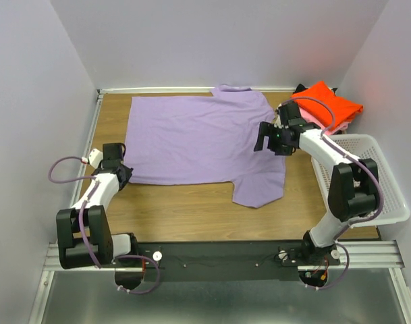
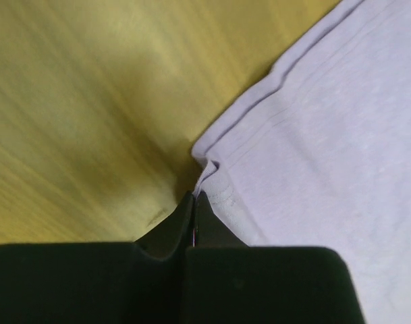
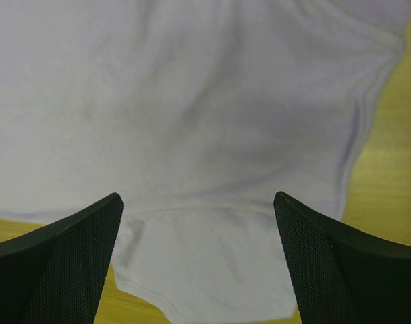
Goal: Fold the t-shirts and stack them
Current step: Flatten the tshirt out
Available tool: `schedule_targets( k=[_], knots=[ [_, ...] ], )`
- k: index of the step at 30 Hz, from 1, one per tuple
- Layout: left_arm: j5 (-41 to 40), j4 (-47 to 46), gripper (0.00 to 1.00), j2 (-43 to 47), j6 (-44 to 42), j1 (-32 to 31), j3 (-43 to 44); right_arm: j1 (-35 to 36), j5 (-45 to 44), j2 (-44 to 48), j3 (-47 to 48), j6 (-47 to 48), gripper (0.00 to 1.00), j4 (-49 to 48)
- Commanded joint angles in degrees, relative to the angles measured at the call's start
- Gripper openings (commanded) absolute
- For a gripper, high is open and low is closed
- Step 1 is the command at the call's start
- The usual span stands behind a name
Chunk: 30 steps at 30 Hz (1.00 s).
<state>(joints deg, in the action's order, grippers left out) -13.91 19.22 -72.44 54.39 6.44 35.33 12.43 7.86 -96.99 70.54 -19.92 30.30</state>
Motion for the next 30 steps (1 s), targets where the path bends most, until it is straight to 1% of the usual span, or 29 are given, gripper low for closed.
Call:
schedule_targets(
  k=[1, 5, 8, 10, 11, 14, 17, 20, 25, 30],
  knots=[
    [-0.9, -2.5, 0.0, -2.2, -3.4, 1.0, 3.8, 0.1, -4.2, 5.3, -4.3, 1.3, 0.99, 4.8],
    [1.3, -3.8, 0.0, -4.2, -3.8, 1.1, 3.7, 0.1, -6.6, 9.1, -8.0, 1.6, 0.99, 8.6],
    [2.3, -5.3, 0.0, -4.5, -3.4, 1.1, 2.6, 0.1, -6.5, 11.1, -10.4, 1.1, 0.99, 12.7],
    [2.7, -5.8, 0.0, -4.5, -3.6, 1.2, 2.2, 0.1, -5.3, 12.6, -12.4, 0.5, 0.98, 14.1],
    [2.7, -5.9, 0.0, -4.6, -3.8, 1.1, 2.2, 0.1, -3.3, 13.1, -13.1, 0.2, 0.98, 15.3],
    [3.0, -6.0, 0.0, -5.0, -4.7, 1.2, 2.2, 0.1, -2.1, 15.7, -16.0, -1.8, 0.97, 17.6],
    [3.3, -6.3, 0.0, -5.2, -5.4, 1.1, 1.9, 0.1, -1.7, 18.1, -18.6, -3.4, 0.97, 18.0],
    [3.8, -6.8, 0.0, -5.8, -6.0, 1.2, 1.6, 0.2, -1.0, 18.3, -19.3, -3.8, 0.96, 17.9],
    [4.9, -7.4, 0.0, -6.7, -6.4, 1.1, 1.1, 0.1, 0.7, 15.2, -21.4, -3.5, 0.95, 15.1],
    [4.0, -7.1, 0.0, -6.0, -6.7, 1.1, 1.7, 0.1, 1.3, 13.7, -22.9, -3.3, 0.91, 12.5]
  ],
)
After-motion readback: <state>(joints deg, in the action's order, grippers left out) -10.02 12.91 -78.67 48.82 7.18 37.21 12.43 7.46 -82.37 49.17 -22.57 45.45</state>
